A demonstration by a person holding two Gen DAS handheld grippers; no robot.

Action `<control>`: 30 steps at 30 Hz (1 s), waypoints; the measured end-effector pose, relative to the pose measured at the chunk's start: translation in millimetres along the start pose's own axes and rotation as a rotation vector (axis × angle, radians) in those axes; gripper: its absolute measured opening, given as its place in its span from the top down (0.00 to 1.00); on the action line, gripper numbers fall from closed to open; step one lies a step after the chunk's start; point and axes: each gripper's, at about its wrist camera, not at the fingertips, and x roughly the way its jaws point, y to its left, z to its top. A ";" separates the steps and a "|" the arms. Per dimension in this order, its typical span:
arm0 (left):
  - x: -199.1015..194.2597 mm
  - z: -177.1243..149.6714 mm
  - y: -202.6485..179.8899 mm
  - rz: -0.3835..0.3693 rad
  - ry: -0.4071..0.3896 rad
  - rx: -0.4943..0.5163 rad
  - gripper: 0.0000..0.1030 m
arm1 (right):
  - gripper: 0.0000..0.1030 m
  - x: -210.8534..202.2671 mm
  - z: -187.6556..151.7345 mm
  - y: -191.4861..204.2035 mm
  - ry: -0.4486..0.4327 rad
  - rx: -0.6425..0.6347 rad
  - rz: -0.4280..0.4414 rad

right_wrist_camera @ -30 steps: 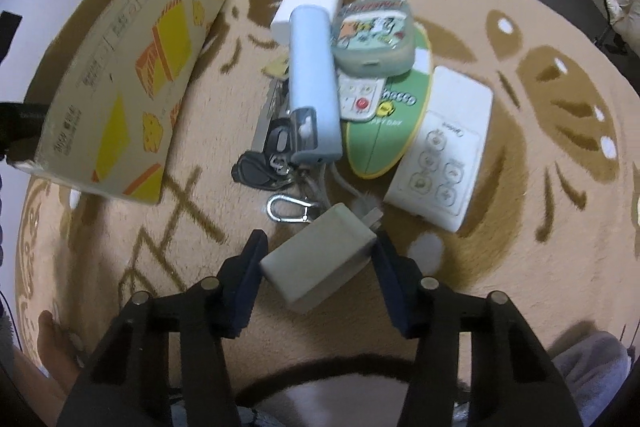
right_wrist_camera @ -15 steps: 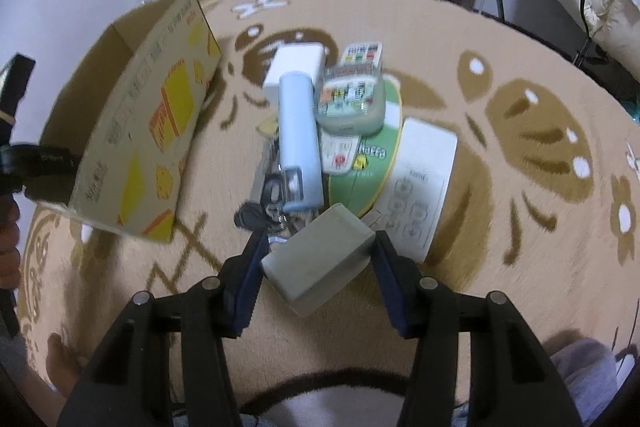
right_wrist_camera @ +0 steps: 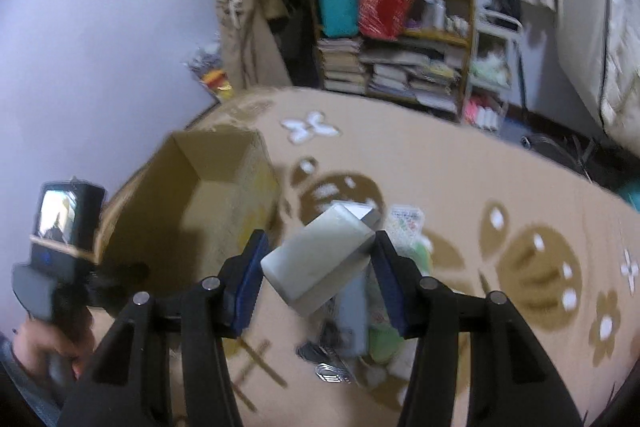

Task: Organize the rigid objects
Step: 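Carry the grey block into the box with the right tool and release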

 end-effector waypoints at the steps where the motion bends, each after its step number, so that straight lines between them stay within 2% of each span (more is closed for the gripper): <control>1: -0.1 0.0 0.0 -0.003 -0.001 -0.001 0.83 | 0.45 1.4 4.0 7.9 -0.009 -0.011 0.010; 9: 1.4 1.2 0.2 -0.007 0.002 -0.004 0.83 | 0.45 29.4 43.4 72.4 -0.071 -0.100 0.096; 14: 2.8 2.3 2.6 -0.020 0.006 -0.012 0.83 | 0.45 56.6 46.7 92.6 -0.047 -0.115 0.120; 21: 5.0 2.8 6.1 -0.044 0.010 -0.028 0.84 | 0.45 88.7 33.6 93.5 0.006 -0.125 0.120; 30: 9.3 3.7 7.7 -0.060 0.015 -0.032 0.84 | 0.45 95.6 27.9 92.4 0.030 -0.154 0.107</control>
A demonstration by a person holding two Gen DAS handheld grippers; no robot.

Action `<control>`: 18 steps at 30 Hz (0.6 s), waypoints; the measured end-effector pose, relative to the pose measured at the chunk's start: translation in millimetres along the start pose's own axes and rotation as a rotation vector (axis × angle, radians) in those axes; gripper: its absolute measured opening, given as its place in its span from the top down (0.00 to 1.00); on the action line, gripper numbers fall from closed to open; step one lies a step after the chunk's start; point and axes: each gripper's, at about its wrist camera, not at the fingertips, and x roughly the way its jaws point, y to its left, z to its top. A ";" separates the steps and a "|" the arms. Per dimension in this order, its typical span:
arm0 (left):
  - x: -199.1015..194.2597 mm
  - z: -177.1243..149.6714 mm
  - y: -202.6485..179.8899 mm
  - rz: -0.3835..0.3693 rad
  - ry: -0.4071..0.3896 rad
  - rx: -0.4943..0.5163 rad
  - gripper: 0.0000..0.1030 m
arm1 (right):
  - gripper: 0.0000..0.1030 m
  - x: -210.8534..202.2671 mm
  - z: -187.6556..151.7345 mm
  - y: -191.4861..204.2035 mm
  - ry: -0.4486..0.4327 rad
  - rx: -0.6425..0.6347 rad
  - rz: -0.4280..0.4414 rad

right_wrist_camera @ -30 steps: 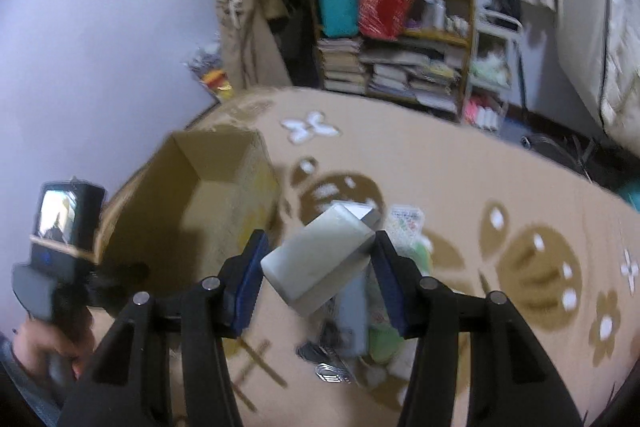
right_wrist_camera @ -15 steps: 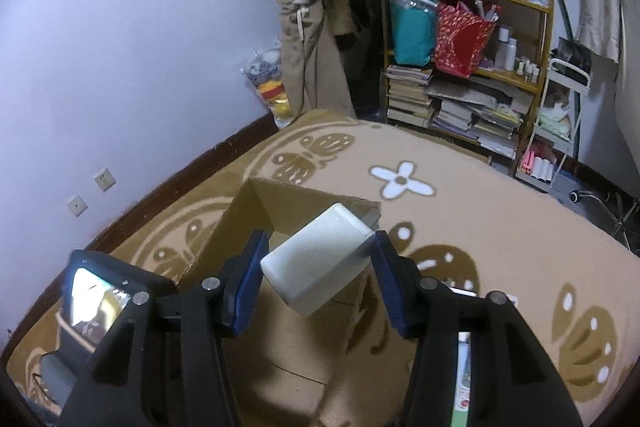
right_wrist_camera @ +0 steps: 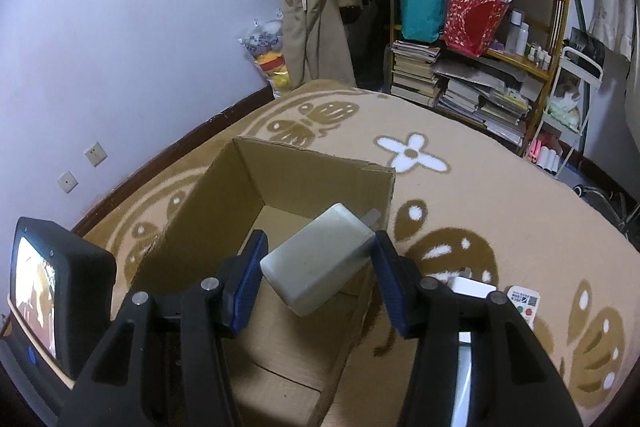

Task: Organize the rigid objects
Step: 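Carry the grey block into the box with the right tool and release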

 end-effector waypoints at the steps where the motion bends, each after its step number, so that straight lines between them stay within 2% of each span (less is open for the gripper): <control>1: 1.3 0.7 -0.6 -0.005 0.005 0.004 0.84 | 0.45 -1.6 -0.6 0.0 0.002 -0.004 -0.007; 4: 2.8 3.5 -4.6 0.001 0.002 0.022 0.86 | 0.41 -11.0 1.5 -0.9 -0.025 -0.008 -0.021; 6: 2.1 4.8 -8.0 0.009 -0.005 0.039 0.86 | 0.28 -18.0 4.0 -4.8 -0.037 -0.004 -0.023; 8: 1.2 5.5 -13.1 0.006 -0.009 0.061 0.89 | 0.26 -24.7 5.8 -7.7 -0.043 0.002 -0.028; 12: 0.4 5.4 -20.9 0.031 -0.022 0.105 0.89 | 0.12 -45.0 2.2 -20.5 -0.052 0.012 -0.061; 18: -0.5 6.8 -23.0 0.036 -0.023 0.120 0.89 | 0.11 -67.0 -13.9 -53.9 -0.035 0.022 -0.140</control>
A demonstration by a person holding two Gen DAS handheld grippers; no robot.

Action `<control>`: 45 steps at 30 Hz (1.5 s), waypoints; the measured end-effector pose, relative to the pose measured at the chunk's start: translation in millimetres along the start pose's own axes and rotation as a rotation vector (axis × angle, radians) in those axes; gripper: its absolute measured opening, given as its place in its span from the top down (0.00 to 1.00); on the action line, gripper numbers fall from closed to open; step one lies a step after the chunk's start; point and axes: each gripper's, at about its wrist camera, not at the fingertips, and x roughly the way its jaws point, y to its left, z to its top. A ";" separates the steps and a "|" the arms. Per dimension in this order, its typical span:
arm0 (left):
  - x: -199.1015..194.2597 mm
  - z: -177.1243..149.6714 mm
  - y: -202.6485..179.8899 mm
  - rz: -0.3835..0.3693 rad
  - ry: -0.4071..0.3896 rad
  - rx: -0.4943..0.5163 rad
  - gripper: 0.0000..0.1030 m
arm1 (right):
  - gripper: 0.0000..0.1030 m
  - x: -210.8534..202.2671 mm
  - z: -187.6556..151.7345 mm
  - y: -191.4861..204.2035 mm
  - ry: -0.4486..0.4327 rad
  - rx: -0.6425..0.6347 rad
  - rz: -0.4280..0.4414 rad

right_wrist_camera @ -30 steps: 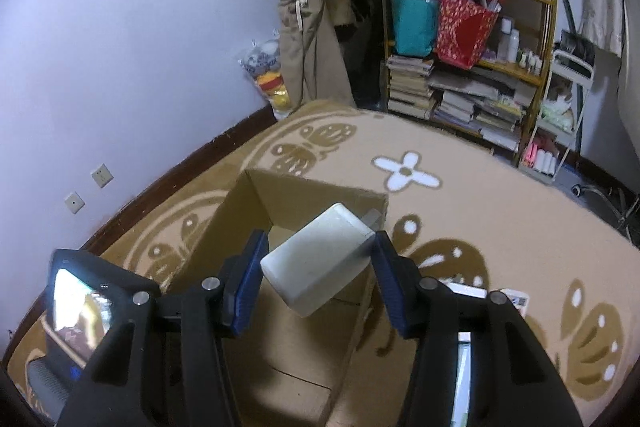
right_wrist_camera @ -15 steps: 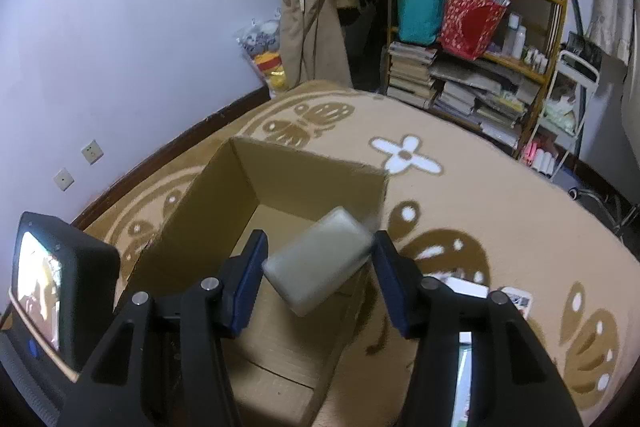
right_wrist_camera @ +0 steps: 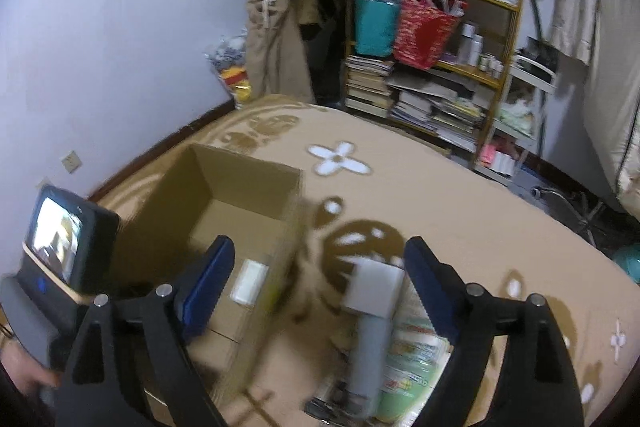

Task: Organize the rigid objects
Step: 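Carry the grey block into the box with the right tool and release, then grasp the green-and-white earbud case with the right tool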

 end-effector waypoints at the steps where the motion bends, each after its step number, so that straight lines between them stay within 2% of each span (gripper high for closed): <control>1: -1.3 -0.5 -3.1 0.012 -0.004 0.019 0.89 | 0.11 -1.3 -2.4 -5.7 0.005 0.003 -0.011; 6: -1.4 -0.7 -12.4 0.042 -0.006 0.070 0.89 | 0.11 -3.5 -17.3 -44.4 0.060 0.059 -0.083; 16: 0.7 0.7 -9.3 0.042 -0.004 0.058 0.88 | 0.11 17.9 -69.0 -102.7 0.112 0.253 -0.106; 24: 1.1 0.9 -10.3 0.047 -0.001 0.054 0.88 | 0.16 47.3 -64.9 -110.8 0.085 0.280 -0.072; 29: 1.6 1.8 -11.3 0.051 -0.003 0.055 0.87 | 0.17 61.0 -62.7 -109.5 0.100 0.297 -0.069; 32: 1.8 2.3 -12.9 0.050 -0.010 0.056 0.87 | 0.17 71.7 -69.3 -107.4 0.149 0.302 -0.078; 37: 1.4 1.9 -14.2 0.053 -0.011 0.059 0.86 | 0.25 91.0 -84.5 -106.1 0.255 0.321 -0.069; 45: -2.6 1.5 -16.3 0.061 -0.017 0.065 0.87 | 0.27 88.3 -88.6 -105.8 0.297 0.387 -0.067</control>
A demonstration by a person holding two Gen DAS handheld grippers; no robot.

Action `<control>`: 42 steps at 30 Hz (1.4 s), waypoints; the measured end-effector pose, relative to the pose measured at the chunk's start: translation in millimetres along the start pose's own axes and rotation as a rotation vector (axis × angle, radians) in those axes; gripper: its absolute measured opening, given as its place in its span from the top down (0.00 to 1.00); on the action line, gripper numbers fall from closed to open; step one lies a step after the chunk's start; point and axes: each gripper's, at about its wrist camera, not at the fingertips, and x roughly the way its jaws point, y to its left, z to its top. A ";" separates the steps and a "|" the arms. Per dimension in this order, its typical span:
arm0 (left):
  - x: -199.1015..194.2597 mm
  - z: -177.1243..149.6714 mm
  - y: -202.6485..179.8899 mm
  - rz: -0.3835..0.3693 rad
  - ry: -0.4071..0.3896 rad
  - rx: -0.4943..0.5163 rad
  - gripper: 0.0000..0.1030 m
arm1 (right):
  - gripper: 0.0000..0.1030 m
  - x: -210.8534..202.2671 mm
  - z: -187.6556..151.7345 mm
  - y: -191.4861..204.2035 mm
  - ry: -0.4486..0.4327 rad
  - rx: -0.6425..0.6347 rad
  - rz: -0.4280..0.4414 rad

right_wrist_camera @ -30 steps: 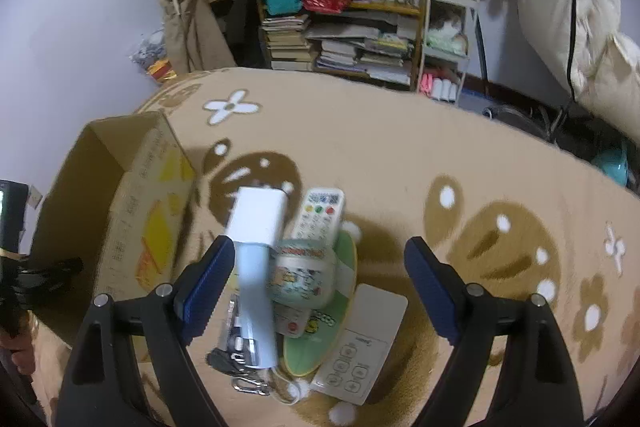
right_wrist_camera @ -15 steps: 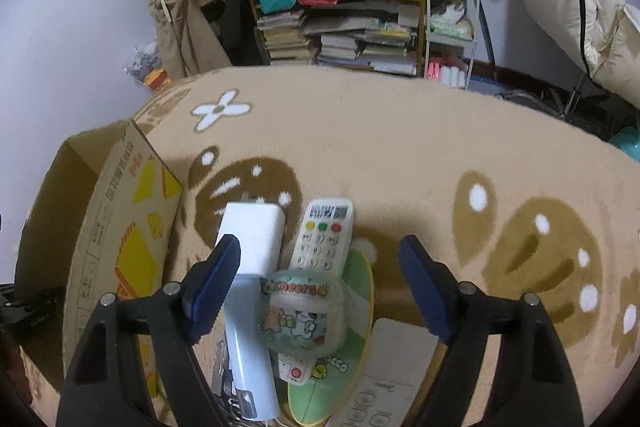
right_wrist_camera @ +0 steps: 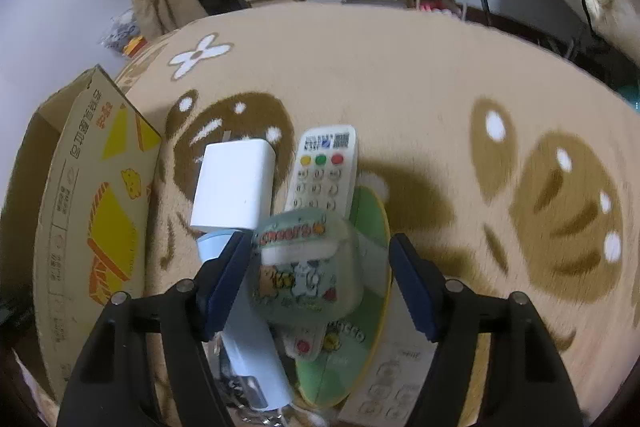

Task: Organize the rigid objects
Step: 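Grasp the green-and-white earbud case with the right tool, then lower the earbud case into the box with the right tool and release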

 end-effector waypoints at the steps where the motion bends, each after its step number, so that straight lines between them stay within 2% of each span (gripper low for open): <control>1: -1.1 0.2 -0.1 -0.001 -0.004 0.000 0.87 | 0.28 -0.1 -1.0 -0.2 0.005 0.001 0.000; 5: -7.4 0.3 -0.1 0.001 -0.023 0.000 0.87 | 0.43 -2.5 -2.9 7.8 0.000 -0.017 0.005; 8: -11.6 0.7 0.8 -0.003 -0.034 -0.007 0.87 | 0.43 -3.8 -4.4 16.5 0.000 -0.063 -0.029; 11: -12.6 1.1 0.4 -0.004 -0.034 -0.010 0.87 | 0.43 -5.3 -4.7 13.6 -0.010 -0.038 -0.020; 14: -12.8 1.2 0.2 -0.003 -0.034 -0.009 0.87 | 0.43 -11.7 -3.2 13.0 -0.048 -0.039 -0.051; 15: -12.7 1.0 0.2 -0.004 -0.034 -0.011 0.87 | 0.56 -14.0 -0.3 12.4 -0.059 -0.042 -0.054; 16: -12.2 0.8 0.8 -0.006 -0.033 -0.012 0.87 | 0.64 -17.4 1.5 11.6 -0.076 -0.042 -0.052; 17: -12.2 1.0 1.2 -0.007 -0.033 -0.014 0.87 | 0.70 -24.8 5.1 10.2 -0.109 -0.039 -0.027; 18: -12.0 1.4 1.3 -0.007 -0.032 -0.014 0.87 | 0.71 -32.5 10.1 10.1 -0.126 -0.042 -0.007; 26: -10.2 0.8 1.4 -0.004 -0.031 -0.013 0.87 | 0.71 -30.6 16.4 6.0 -0.108 -0.039 0.014; 30: -10.1 0.6 2.0 -0.007 -0.030 -0.016 0.87 | 0.72 -30.3 15.7 0.5 -0.118 0.013 0.044; 34: -9.8 0.7 2.7 -0.009 -0.030 -0.017 0.87 | 0.73 -41.2 19.7 7.3 -0.160 -0.004 0.067; 42: -7.4 0.8 4.5 -0.011 -0.027 -0.022 0.87 | 0.75 -72.3 19.9 44.1 -0.279 -0.121 0.136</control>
